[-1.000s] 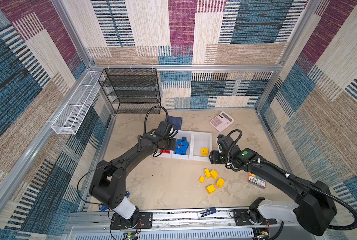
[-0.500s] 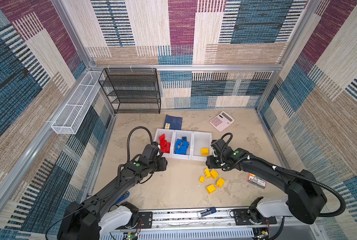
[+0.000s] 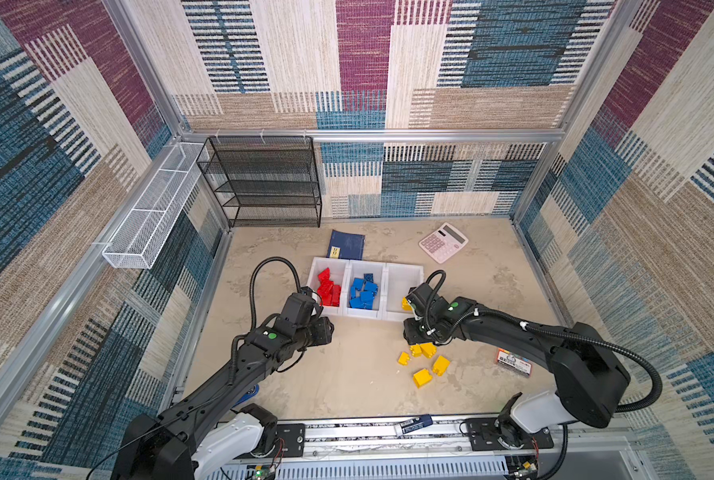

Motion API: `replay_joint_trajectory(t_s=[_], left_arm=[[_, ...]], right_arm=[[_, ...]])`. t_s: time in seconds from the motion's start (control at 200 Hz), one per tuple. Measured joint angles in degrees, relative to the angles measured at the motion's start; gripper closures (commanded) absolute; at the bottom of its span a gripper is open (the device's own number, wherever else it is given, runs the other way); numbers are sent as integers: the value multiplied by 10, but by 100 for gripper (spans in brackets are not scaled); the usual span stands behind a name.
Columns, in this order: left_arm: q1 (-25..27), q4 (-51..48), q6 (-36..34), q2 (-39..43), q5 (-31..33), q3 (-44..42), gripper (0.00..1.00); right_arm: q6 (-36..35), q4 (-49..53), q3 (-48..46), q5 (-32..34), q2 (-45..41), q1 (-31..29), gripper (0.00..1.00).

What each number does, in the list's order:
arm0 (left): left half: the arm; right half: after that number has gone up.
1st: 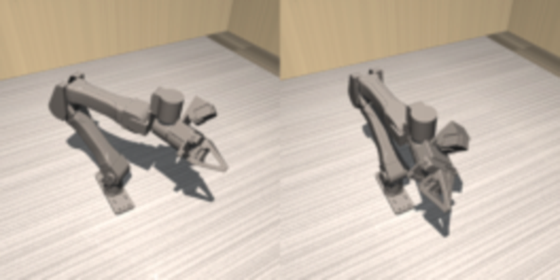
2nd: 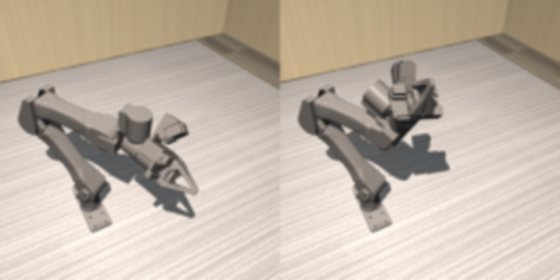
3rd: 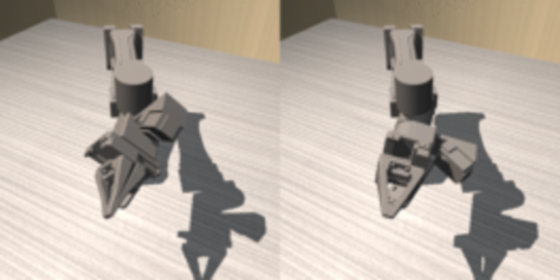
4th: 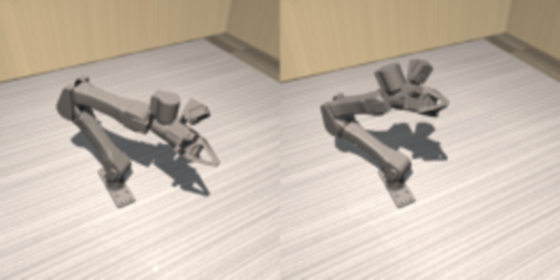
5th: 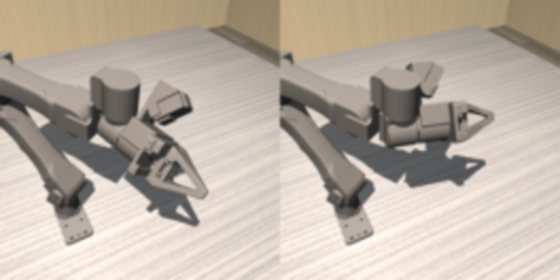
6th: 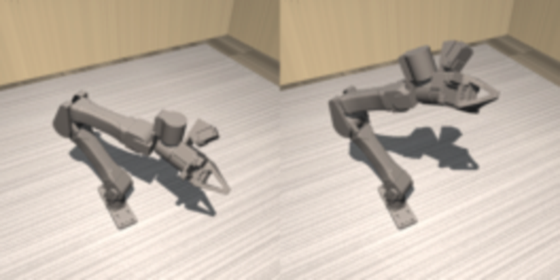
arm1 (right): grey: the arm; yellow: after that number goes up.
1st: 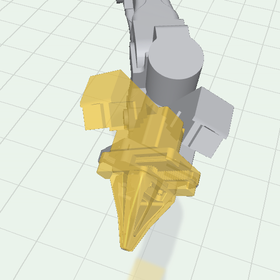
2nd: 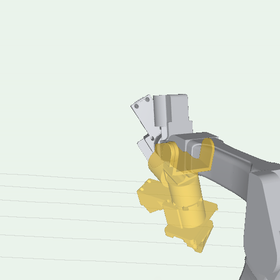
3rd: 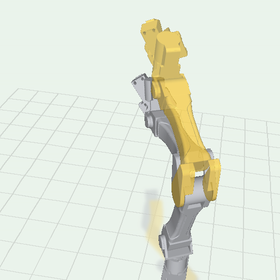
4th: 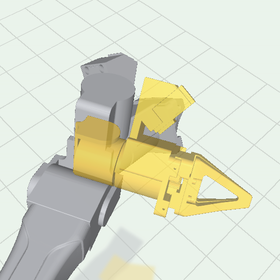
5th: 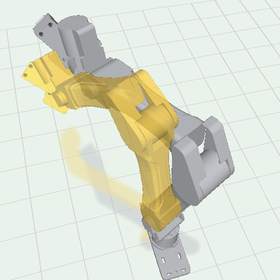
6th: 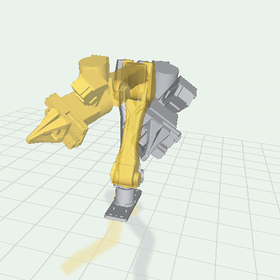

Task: Sort the legos into containers by color
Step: 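Grasp a yellow brick with the right gripper while the left withdraws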

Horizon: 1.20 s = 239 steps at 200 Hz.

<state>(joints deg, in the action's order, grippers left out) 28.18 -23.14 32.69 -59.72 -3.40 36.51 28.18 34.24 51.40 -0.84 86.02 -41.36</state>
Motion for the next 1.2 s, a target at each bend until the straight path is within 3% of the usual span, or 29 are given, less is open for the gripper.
replay_joint_trajectory(t_s=[0.611,0.866,1.197], left_arm=[[0,-2,4,25,1,-11,49],[0,-3,6,30,2,-15,49],[0,-8,15,50,4,-21,49]], right_arm=[[0,1,-7,13,31,-21,72],[0,6,-4,15,26,-23,76],[-46,31,127,37,7,12,76]])
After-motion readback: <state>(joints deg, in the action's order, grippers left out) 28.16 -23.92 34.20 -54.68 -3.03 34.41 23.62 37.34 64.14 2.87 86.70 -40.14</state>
